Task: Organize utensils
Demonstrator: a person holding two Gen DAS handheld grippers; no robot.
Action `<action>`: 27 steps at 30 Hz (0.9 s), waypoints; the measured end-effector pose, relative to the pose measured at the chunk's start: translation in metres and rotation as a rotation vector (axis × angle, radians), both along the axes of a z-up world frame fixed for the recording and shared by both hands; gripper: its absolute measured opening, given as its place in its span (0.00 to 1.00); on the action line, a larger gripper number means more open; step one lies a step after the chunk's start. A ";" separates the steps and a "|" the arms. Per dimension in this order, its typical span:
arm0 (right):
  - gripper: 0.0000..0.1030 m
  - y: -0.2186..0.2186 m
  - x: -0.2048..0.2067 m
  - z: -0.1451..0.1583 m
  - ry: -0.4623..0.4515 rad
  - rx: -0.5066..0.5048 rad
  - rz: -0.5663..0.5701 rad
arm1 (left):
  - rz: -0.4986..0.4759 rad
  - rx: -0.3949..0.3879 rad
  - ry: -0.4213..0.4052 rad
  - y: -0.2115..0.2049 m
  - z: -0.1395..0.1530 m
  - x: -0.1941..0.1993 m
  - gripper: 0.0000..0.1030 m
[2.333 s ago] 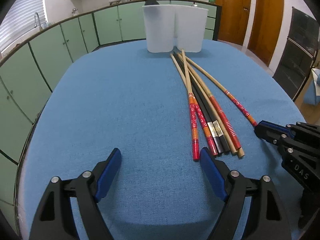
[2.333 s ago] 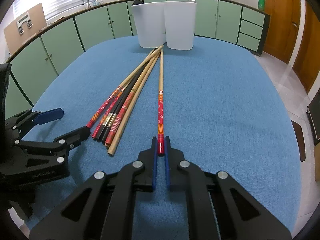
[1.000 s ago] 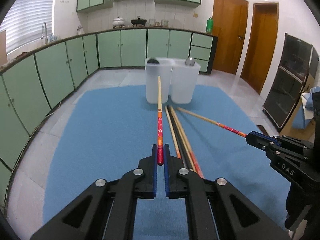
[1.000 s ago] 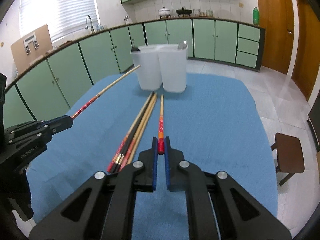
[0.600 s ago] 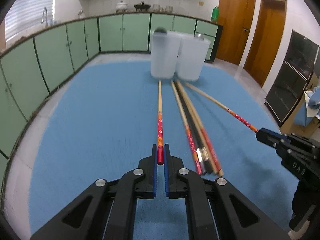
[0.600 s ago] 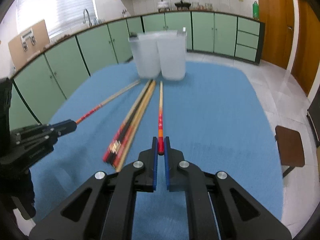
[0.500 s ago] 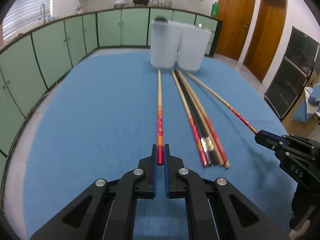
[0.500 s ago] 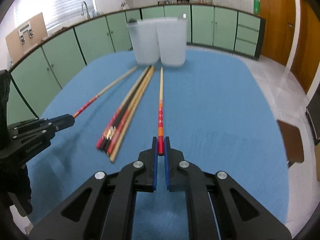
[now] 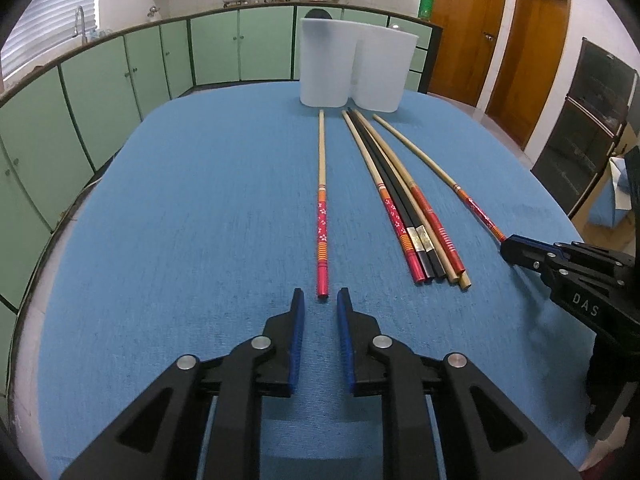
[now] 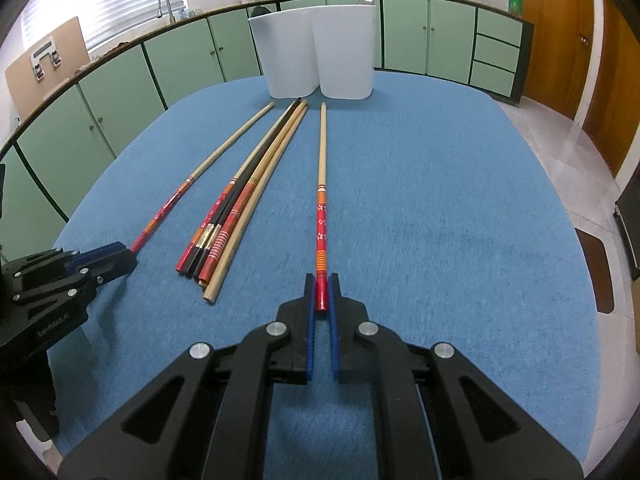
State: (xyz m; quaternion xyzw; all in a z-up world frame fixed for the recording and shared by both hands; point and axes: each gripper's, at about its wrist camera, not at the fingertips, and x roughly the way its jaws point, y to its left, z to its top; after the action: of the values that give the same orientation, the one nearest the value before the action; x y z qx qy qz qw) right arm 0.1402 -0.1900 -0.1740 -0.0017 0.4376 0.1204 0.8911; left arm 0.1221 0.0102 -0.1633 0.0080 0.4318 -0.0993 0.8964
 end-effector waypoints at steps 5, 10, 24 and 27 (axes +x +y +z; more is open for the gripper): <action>0.05 -0.002 0.000 -0.001 0.001 0.004 0.000 | 0.000 -0.006 -0.001 -0.001 -0.002 0.006 0.16; 0.05 -0.003 0.000 0.000 0.002 0.006 -0.003 | -0.014 0.016 -0.007 -0.003 -0.003 0.002 0.06; 0.05 -0.018 0.001 0.051 -0.124 0.008 -0.020 | -0.003 -0.010 -0.150 0.008 0.068 -0.012 0.05; 0.05 -0.020 0.003 0.076 -0.180 -0.006 -0.007 | -0.009 -0.017 -0.221 0.010 0.097 -0.014 0.05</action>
State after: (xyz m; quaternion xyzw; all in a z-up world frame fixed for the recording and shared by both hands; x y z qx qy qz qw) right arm 0.1436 -0.2097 -0.0977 -0.0138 0.3562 0.1153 0.9272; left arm 0.1080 0.0200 -0.0660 0.0130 0.3296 -0.1055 0.9381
